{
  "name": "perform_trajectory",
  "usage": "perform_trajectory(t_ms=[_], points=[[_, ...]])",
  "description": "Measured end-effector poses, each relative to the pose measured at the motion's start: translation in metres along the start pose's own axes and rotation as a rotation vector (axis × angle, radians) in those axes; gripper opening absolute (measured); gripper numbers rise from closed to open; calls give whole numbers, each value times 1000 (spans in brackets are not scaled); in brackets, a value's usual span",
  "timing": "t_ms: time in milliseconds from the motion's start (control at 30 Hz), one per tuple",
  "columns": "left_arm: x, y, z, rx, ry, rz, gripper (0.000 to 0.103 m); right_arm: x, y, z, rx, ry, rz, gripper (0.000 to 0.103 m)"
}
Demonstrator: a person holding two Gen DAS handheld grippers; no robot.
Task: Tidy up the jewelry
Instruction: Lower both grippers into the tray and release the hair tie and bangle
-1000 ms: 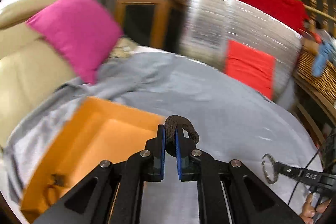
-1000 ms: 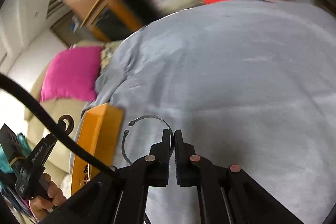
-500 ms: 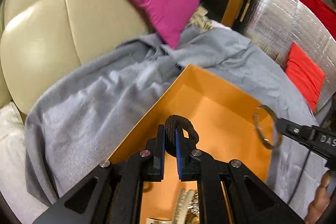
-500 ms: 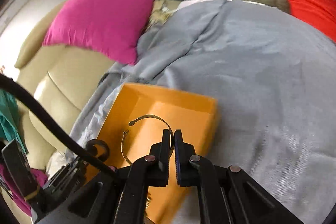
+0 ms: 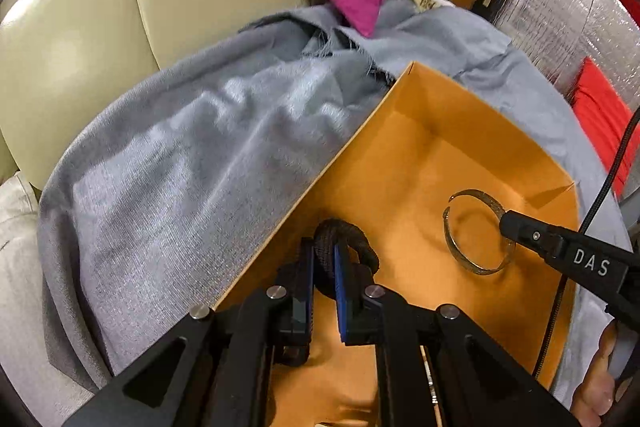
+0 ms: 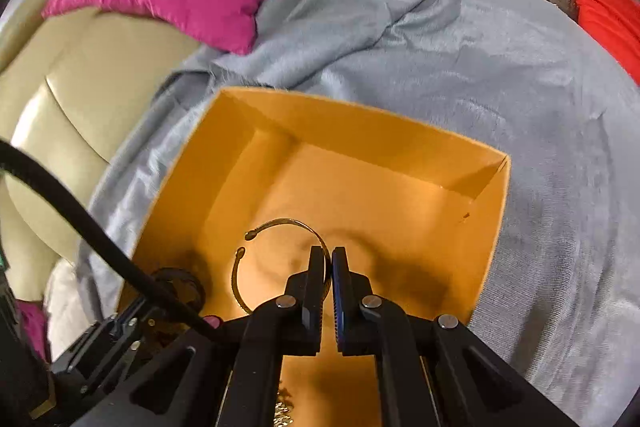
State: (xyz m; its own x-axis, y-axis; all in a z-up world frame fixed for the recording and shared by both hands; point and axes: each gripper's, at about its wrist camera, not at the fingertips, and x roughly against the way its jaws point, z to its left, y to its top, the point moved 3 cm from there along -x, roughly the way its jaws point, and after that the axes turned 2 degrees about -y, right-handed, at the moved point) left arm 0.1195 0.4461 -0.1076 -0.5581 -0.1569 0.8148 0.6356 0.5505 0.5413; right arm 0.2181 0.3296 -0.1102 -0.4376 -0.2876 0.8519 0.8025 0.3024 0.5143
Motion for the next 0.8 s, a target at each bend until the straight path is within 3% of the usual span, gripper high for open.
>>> perform_trajectory(t_ms=[367,667,800], points=[[-11,-4,-5,-23,49,46,11,-22,-5,1,54,-80,37,5],[-19,-6,-5,1,34,101,12,-23,-3,1,18,-65,36,6],[-12,-4,-2,27,3,107,18,-12,1,-5,-20,-33,23,11]])
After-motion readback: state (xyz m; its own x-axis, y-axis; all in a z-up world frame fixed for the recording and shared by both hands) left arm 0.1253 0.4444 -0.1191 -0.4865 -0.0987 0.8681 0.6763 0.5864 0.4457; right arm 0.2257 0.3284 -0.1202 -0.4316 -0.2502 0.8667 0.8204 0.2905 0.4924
